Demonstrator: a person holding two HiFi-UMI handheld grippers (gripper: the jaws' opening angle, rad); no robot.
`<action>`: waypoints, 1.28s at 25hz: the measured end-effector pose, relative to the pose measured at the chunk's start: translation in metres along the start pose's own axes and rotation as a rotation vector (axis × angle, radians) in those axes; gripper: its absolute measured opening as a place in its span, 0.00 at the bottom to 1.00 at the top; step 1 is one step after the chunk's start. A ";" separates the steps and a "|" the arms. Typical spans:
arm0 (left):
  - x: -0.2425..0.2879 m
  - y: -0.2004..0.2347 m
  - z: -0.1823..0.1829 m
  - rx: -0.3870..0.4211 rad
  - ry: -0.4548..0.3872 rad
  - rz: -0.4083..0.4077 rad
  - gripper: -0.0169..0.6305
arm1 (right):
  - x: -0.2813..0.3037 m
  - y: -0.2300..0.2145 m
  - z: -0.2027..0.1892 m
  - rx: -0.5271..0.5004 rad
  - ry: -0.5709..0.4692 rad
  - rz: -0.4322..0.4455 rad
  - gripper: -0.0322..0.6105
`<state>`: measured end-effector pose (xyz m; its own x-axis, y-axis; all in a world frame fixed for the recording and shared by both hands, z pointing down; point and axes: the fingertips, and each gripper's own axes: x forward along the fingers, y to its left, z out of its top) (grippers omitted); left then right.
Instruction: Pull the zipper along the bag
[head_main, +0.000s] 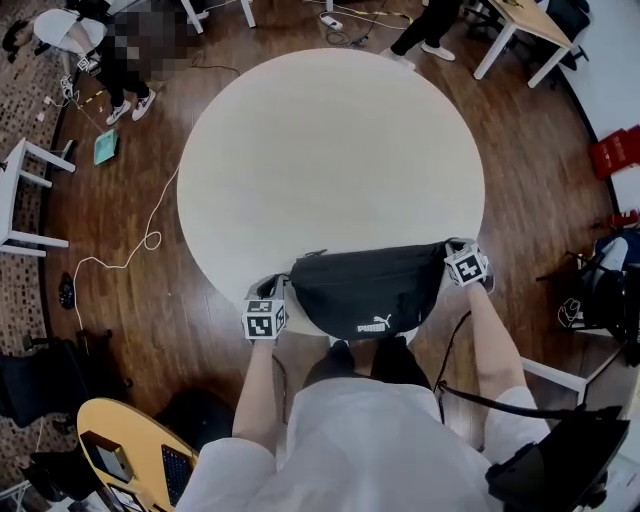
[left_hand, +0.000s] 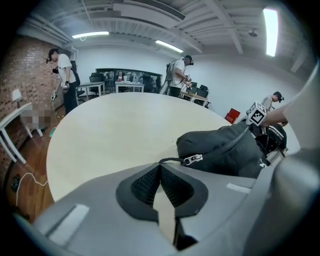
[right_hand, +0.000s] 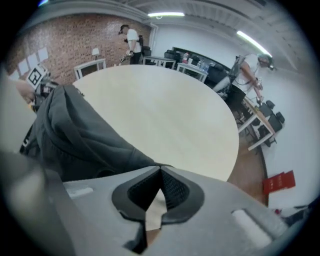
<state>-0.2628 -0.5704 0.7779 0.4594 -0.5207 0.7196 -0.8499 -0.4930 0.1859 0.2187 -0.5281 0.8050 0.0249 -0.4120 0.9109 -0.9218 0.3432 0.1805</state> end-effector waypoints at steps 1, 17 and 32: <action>-0.003 -0.003 0.000 0.013 -0.001 -0.014 0.06 | -0.004 -0.002 0.005 0.044 -0.042 -0.001 0.04; -0.211 -0.197 0.078 0.204 -0.525 -0.042 0.05 | -0.243 0.105 0.025 0.087 -0.735 0.119 0.04; -0.357 -0.483 -0.009 0.142 -0.758 0.042 0.05 | -0.447 0.161 -0.179 -0.107 -0.928 0.181 0.04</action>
<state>-0.0187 -0.1401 0.4371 0.5217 -0.8510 0.0598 -0.8531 -0.5199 0.0443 0.1282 -0.1375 0.4931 -0.4744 -0.8351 0.2784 -0.8400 0.5241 0.1408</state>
